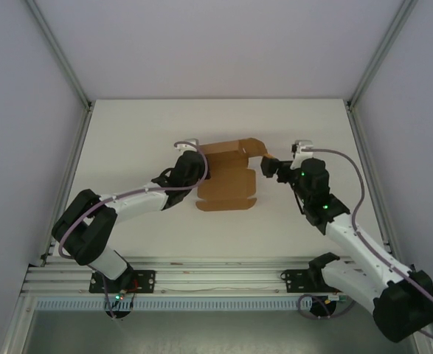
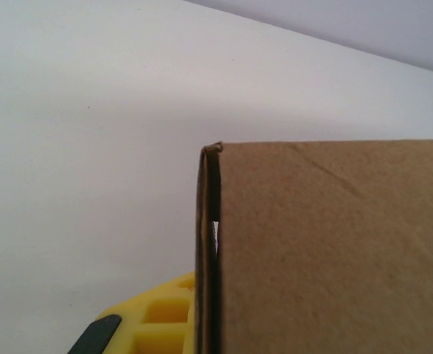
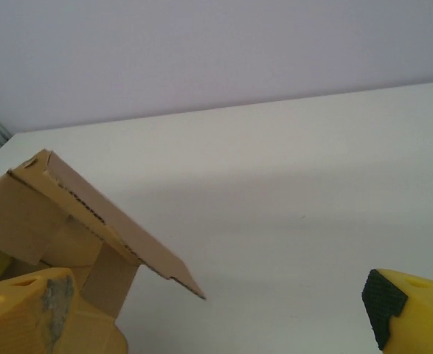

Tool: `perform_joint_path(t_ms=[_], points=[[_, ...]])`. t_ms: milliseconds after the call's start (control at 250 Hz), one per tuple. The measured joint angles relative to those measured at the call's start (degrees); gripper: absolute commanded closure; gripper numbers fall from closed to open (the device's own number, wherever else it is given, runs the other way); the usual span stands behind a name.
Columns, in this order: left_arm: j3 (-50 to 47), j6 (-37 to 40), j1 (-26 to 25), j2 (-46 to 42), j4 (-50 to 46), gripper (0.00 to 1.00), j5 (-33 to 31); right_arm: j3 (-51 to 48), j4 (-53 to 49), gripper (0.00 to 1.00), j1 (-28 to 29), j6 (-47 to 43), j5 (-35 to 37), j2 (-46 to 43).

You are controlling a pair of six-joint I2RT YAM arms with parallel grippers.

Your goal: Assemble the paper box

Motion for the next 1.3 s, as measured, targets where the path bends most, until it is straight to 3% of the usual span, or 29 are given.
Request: perform_joint_path(t_ms=[136, 288, 520, 692, 819, 1099, 1299], points=[[0.0, 0.11, 0.0, 0.0, -0.31, 1.0, 0.42, 2.89, -5.11, 0.0, -5.14, 0.74, 0.17, 1.79], [-0.02, 0.15, 0.0, 0.0, -0.31, 1.0, 1.46, 10.43, -9.38, 0.01, -11.06, 0.31, -3.69, 9.55], [-0.02, 0.57, 0.0, 0.0, -0.31, 1.0, 2.84, 16.33, -13.33, 0.09, -11.39, -6.16, -18.49, 19.82], [-0.02, 0.59, 0.0, 0.0, -0.33, 1.0, 3.02, 16.39, -16.22, 0.13, -10.86, -12.09, -31.04, 20.76], [0.02, 1.2, 0.0, 0.0, -0.35, 1.0, 3.15, 16.37, -17.11, 0.17, -9.03, -16.04, -35.65, 20.81], [1.88, 1.62, 0.0, 0.92, -1.62, 1.0, 4.61, 21.18, -18.88, 0.31, -4.26, -19.91, -37.18, 28.26], [2.64, 1.64, 0.0, 1.4, -2.45, 1.0, 4.72, 22.34, -17.68, 0.35, -0.13, -20.15, -29.0, 29.66]])
